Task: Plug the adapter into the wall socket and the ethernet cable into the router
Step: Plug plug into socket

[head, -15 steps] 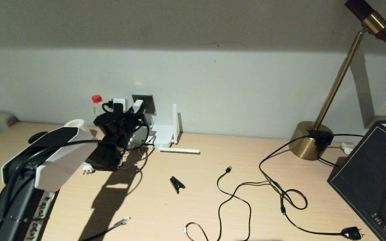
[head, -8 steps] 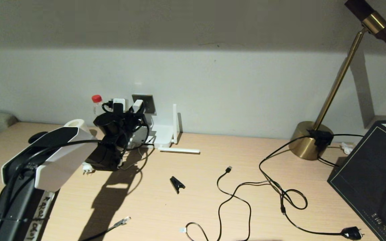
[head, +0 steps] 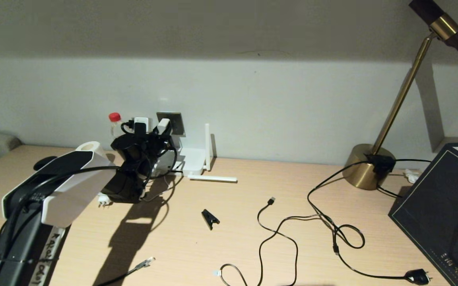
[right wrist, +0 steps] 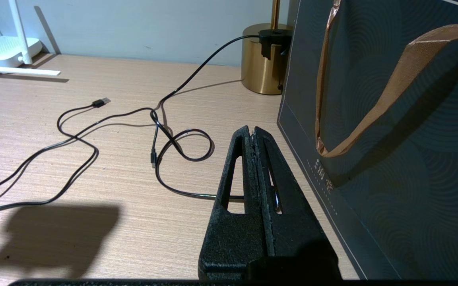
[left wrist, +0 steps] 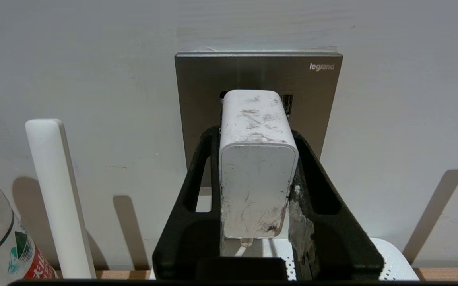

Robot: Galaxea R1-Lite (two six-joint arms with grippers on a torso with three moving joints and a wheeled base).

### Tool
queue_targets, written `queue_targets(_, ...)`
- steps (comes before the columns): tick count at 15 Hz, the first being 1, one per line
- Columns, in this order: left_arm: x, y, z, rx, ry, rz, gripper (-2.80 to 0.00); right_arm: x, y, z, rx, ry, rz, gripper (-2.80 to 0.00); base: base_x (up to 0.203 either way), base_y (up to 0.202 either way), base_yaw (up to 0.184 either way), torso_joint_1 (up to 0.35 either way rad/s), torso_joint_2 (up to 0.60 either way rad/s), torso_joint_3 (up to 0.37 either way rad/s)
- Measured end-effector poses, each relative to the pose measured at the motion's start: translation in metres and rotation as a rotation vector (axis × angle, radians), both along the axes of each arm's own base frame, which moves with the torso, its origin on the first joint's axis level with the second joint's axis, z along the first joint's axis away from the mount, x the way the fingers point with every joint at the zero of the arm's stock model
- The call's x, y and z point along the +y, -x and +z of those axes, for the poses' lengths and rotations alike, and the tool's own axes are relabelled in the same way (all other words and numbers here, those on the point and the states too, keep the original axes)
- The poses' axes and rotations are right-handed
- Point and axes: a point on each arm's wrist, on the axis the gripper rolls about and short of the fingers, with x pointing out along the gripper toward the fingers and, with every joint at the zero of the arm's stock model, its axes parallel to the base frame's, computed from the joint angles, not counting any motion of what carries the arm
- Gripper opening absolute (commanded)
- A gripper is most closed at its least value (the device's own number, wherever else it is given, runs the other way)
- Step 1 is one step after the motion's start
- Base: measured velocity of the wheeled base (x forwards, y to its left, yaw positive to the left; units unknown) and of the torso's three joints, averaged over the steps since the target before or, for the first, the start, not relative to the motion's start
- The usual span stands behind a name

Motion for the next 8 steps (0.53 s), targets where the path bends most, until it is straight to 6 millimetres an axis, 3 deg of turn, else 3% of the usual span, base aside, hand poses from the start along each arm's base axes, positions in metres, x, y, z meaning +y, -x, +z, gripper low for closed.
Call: queue_targets(8,0.0031,-0.0003,-0.0013,0.004,0.000,0.006,-2.80,0.0000,0.0000,0.0000,0.000,0.000,0.000,-2.80,0.000,0.000,0.000,0.000,0.00,0.000)
